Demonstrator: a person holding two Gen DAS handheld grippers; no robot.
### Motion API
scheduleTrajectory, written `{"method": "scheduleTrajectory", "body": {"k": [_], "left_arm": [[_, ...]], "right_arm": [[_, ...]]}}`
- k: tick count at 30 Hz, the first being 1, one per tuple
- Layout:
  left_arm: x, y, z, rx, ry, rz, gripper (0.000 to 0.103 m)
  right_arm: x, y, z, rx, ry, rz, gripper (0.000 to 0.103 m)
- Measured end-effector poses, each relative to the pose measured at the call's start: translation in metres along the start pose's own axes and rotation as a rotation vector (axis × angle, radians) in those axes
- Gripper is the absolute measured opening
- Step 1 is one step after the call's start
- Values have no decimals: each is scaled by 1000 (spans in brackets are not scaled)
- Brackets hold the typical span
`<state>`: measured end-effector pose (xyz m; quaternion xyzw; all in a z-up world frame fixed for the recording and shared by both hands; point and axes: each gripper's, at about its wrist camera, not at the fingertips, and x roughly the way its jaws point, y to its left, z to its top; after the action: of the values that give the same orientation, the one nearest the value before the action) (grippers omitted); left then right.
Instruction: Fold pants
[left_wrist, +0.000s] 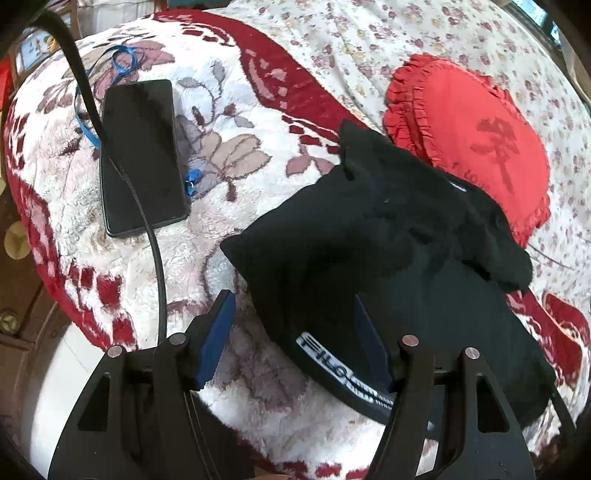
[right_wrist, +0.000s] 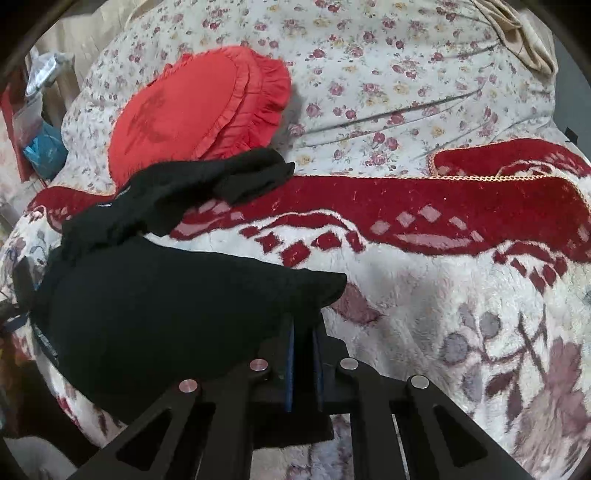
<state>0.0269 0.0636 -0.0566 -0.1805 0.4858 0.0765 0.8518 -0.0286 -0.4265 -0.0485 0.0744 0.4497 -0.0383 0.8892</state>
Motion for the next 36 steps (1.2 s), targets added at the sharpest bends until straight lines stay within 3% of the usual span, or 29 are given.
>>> {"method": "scheduleTrajectory", "body": {"k": [8, 11, 18, 21, 23, 25, 26, 33, 36], "left_arm": [[27, 10, 6, -71, 29, 19, 67], [28, 10, 11, -91, 24, 2, 69], [23, 25, 13, -177, 39, -115, 69], [26, 15, 13, -145, 47, -102, 69], [24, 7, 14, -112, 29, -106, 61], [23, 6, 14, -115, 23, -98, 26], [22, 9, 13, -121, 27, -112, 18], [-30, 10, 2, -54, -66, -167, 13], [-35, 14, -3, -30, -64, -123, 12]], "right_arm": [[22, 4, -5, -13, 55, -4, 7], [21, 4, -3, -10, 56, 1, 7], [23, 3, -3, 4, 58, 18, 7], [24, 2, -2, 14, 59, 23, 7], [23, 0, -2, 27, 57, 30, 7], [22, -2, -2, 43, 52, 40, 7], [21, -3, -1, 46, 49, 43, 7], [1, -5, 3, 37, 17, 77, 7], [-4, -7, 5, 37, 7, 76, 7]]}}
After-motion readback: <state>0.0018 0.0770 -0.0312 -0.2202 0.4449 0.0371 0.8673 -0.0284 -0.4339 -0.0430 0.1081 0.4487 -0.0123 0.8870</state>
